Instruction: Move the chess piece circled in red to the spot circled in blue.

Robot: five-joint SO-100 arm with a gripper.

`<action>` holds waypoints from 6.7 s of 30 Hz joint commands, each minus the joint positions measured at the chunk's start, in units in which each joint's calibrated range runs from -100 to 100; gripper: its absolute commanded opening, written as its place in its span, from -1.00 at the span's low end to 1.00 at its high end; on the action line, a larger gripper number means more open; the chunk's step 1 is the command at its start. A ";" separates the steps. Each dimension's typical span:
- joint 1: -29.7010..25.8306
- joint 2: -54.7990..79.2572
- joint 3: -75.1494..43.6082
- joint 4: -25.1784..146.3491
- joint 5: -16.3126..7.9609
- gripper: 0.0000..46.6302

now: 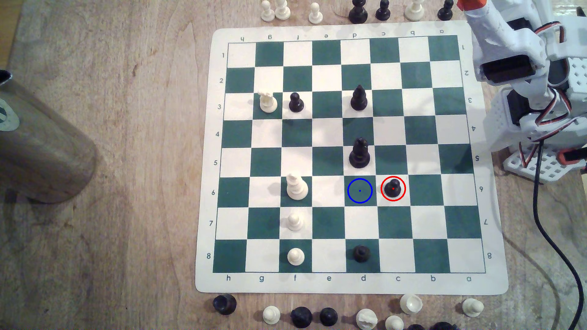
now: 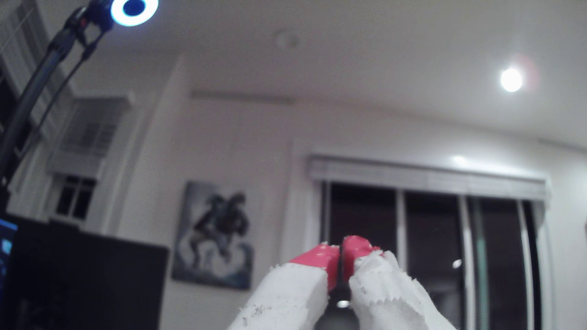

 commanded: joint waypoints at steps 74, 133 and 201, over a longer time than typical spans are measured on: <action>-17.22 33.25 -19.43 88.30 -10.31 -0.15; -18.16 42.16 -21.52 82.33 -13.19 -0.99; -12.92 74.00 -42.19 80.28 -13.24 0.32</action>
